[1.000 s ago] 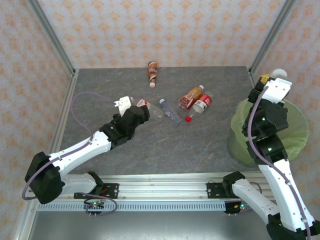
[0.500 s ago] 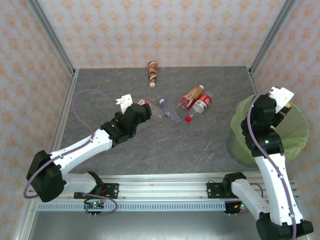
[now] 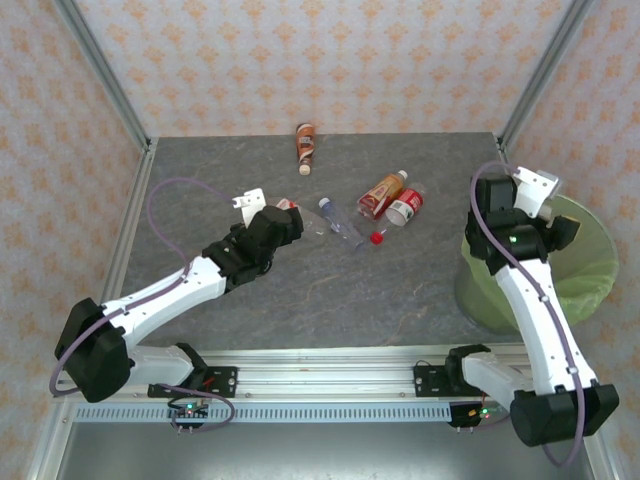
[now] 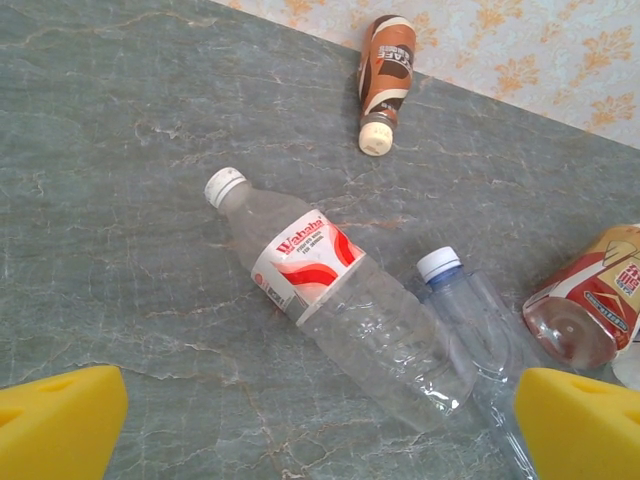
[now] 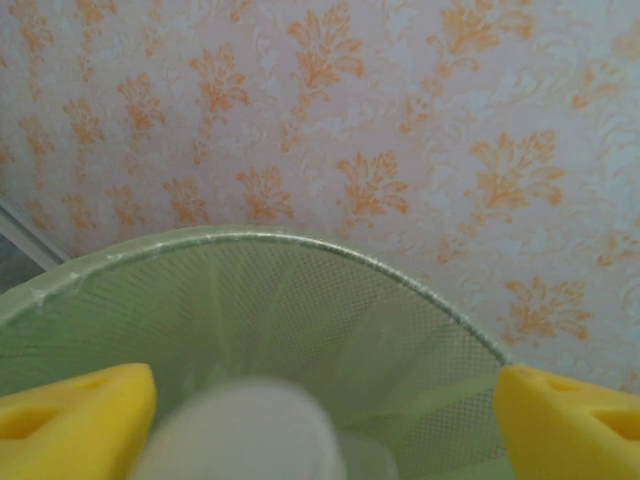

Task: Put the plastic bottles in the bin

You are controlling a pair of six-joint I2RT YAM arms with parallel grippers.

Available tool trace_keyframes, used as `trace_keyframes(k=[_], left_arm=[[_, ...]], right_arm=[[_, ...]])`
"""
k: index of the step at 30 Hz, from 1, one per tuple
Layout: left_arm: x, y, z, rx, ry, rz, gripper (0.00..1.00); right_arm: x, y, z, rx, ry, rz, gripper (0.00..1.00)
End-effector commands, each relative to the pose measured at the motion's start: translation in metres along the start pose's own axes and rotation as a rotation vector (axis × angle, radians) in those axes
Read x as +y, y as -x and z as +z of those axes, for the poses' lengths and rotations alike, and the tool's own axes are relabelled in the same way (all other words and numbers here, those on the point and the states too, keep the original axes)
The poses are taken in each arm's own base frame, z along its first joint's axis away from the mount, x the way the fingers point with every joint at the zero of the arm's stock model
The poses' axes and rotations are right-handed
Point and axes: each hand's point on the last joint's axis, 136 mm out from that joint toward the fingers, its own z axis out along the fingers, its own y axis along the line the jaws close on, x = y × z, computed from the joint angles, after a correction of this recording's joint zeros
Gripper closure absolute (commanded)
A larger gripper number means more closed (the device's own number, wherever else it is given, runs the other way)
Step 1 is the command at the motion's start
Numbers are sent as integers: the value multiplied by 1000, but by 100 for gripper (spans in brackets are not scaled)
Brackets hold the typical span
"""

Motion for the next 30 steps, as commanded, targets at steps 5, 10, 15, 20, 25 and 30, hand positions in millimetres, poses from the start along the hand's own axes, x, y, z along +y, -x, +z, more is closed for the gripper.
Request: trace_keyframes(k=[5,10,15,20,25,30], left_arm=[[1,5,1,1,22,-25,0],[0,8,1,8,32,-48,0],[3,5,-1,3,19,-82,0],[4,6,-2,9,29,-59,0],[4,7,-2,-1,17,-77,0],[0,3,0,-5,-31,-113,0]], right_arm=[[1,9,-5,50,63,10,1],[13,18,-10,46,174,68,1],[16,30,-13,26,179,91,1],[27,40,-23,-18,223,80,1],[44,60,-45,-87,294,76,1],[61,77,-74,-144,418,96,1]])
